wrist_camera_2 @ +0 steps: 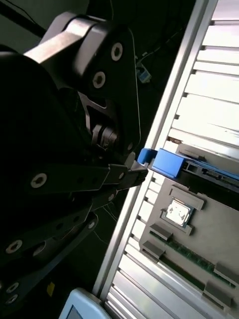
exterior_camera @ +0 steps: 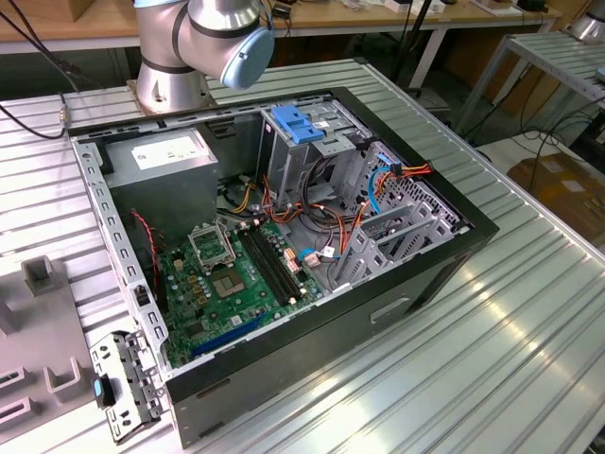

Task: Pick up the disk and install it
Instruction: 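Pick up the disk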

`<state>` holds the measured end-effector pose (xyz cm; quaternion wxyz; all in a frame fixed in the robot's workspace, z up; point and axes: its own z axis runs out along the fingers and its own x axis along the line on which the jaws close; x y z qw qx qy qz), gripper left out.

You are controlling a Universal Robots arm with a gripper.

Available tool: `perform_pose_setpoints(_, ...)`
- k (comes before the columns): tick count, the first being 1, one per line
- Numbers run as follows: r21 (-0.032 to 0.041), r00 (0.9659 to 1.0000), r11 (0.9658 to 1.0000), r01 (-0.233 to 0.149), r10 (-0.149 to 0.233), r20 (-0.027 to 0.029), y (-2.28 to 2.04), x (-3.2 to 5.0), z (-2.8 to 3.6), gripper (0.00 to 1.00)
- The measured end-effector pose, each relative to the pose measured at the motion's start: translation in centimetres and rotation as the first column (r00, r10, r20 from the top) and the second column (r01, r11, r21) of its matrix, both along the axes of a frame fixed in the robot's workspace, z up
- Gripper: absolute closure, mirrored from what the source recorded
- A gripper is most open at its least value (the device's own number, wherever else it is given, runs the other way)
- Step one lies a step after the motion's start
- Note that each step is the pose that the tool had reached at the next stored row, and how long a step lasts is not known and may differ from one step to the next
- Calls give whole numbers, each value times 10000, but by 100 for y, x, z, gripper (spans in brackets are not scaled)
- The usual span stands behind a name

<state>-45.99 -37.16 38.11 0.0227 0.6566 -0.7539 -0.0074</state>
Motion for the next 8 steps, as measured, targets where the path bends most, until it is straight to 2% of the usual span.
perform_pose_setpoints(1,-1,9998,9998,-184,184,5,0,0,-1,89)
perform_pose_setpoints(2,-3,9993,9994,-357,357,62,1,-1,-4,89)
perform_pose_setpoints(3,-5,9990,9991,-414,414,140,1,-1,-6,89)
perform_pose_setpoints(4,-10,9986,9989,-463,463,266,0,0,-10,89)
perform_pose_setpoints(5,-14,9983,9988,-490,490,327,0,0,-13,89)
perform_pose_setpoints(6,-14,9979,9985,-541,541,363,0,1,-22,89)
perform_pose_setpoints(8,-16,9960,9966,-822,822,360,1,4,-33,89)
